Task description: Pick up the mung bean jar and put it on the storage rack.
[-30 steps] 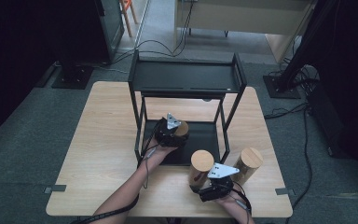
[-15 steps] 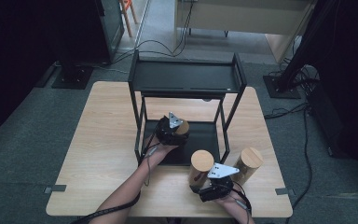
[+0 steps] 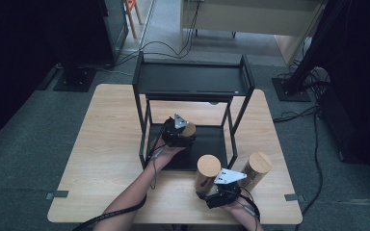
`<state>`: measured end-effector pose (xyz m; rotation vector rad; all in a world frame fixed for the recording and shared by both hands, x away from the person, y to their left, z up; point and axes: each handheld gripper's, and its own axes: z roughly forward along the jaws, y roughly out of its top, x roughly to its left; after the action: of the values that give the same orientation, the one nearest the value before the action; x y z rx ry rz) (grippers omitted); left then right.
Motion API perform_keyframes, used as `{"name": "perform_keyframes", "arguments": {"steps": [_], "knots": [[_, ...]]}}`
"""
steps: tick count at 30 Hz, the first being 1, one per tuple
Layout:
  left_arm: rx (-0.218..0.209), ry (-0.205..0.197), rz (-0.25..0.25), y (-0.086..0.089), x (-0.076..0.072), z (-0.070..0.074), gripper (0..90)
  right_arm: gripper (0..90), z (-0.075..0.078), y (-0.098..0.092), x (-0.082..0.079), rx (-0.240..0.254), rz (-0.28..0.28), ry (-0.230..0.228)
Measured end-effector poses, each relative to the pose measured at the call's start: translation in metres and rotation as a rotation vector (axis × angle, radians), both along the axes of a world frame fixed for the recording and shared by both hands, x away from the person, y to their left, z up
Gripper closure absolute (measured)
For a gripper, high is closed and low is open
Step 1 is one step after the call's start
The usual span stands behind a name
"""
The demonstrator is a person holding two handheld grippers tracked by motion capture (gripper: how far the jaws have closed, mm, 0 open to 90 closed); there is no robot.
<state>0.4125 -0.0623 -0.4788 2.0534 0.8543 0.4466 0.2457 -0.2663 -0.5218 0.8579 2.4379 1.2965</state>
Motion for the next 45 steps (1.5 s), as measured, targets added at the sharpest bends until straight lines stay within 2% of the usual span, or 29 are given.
{"name": "perform_keyframes", "arguments": {"steps": [13, 15, 18, 22, 24, 27, 31, 45], "knots": [[0.007, 0.006, 0.009, -0.001, -0.001, -0.002, 24.8, 11.6, 0.000, 0.000, 0.000, -0.003, 0.001, 0.001], [0.026, 0.001, 0.008, -0.001, -0.002, -0.003, 20.8, 11.6, 0.000, 0.000, 0.000, -0.004, 0.002, 0.001], [0.003, 0.004, 0.006, 0.000, -0.004, -0.005, 20.1, 11.6, 0.000, 0.001, 0.000, -0.005, 0.003, 0.001], [-0.007, 0.018, 0.010, 0.002, -0.005, -0.005, 19.4, 11.6, 0.000, 0.001, 0.000, -0.008, 0.003, 0.001], [-0.011, 0.041, -0.004, 0.001, -0.004, -0.007, 15.6, 11.6, 0.000, 0.001, 0.000, -0.007, 0.003, 0.002], [0.000, 0.033, -0.009, 0.001, -0.006, -0.007, 12.9, 11.6, 0.000, 0.001, 0.000, -0.010, 0.004, 0.001], [-0.025, 0.035, -0.003, 0.002, -0.008, -0.007, 12.9, 11.6, 0.000, 0.001, 0.000, -0.011, 0.004, 0.002], [-0.003, 0.036, 0.011, 0.013, -0.020, -0.013, 12.9, 11.6, 0.000, 0.002, 0.000, -0.016, 0.003, 0.002]]}}
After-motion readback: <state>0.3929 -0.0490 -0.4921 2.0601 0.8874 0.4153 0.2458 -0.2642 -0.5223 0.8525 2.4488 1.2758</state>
